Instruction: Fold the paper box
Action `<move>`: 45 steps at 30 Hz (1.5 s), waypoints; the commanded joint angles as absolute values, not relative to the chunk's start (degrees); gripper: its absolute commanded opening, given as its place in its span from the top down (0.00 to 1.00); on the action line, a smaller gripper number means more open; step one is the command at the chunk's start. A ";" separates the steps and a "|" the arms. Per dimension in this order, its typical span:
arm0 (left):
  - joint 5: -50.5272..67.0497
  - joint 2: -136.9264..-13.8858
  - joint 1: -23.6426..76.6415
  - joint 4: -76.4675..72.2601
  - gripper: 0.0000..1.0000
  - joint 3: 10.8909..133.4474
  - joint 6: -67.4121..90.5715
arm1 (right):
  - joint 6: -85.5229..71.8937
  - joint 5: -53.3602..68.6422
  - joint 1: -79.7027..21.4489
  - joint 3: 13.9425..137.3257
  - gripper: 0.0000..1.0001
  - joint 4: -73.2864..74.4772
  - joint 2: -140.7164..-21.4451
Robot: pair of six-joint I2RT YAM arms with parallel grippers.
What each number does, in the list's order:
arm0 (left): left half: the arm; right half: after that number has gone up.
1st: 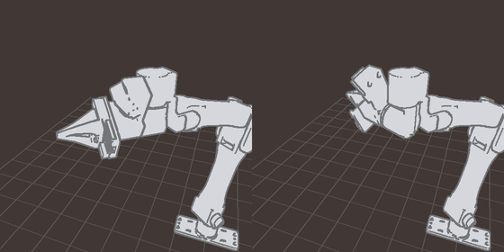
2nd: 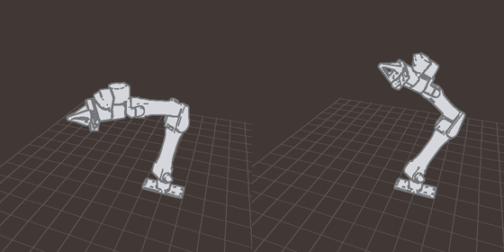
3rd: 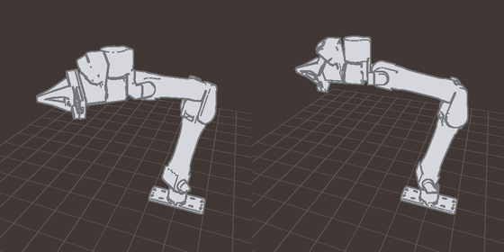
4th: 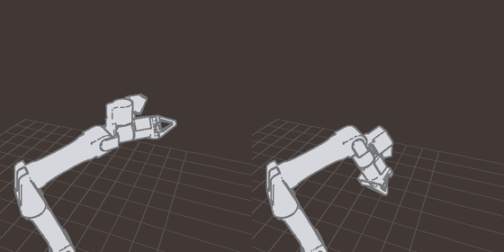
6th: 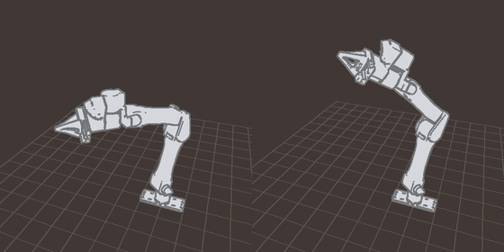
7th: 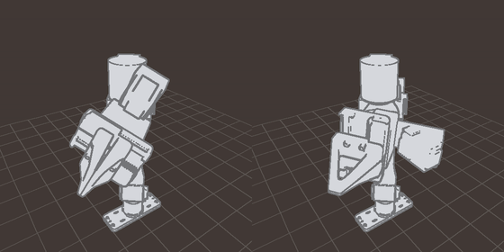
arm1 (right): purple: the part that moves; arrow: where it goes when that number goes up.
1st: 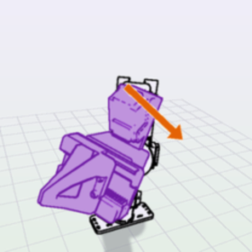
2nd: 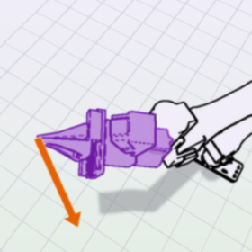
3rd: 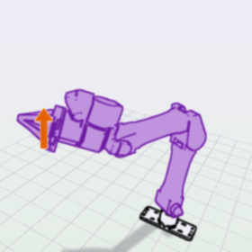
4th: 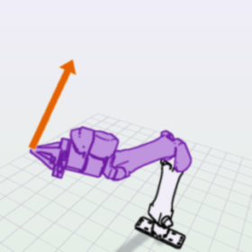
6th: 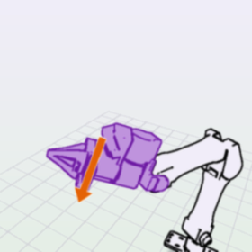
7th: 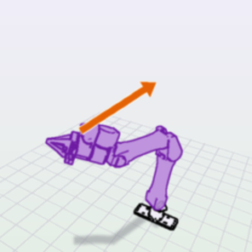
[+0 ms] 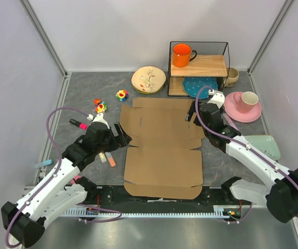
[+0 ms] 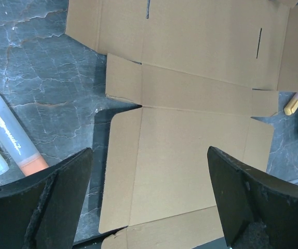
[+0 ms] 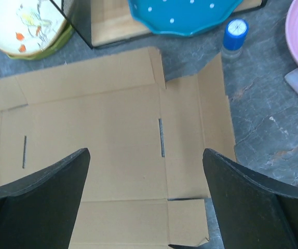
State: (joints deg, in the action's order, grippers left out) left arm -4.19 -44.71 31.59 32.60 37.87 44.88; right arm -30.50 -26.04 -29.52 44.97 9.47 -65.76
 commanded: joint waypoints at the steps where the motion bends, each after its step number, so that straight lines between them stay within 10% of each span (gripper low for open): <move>1: -1.85 -44.03 31.64 29.71 0.02 37.44 42.02 | -30.33 -28.92 -29.53 46.05 0.02 6.50 -63.19; 34: -6.76 -39.64 31.64 26.45 0.09 36.12 40.08 | -22.76 -30.94 -20.57 68.38 0.03 3.78 -103.97; 45: -7.56 -43.77 31.55 26.46 0.10 37.09 39.55 | -19.60 -28.22 -19.95 71.02 0.37 0.44 -109.69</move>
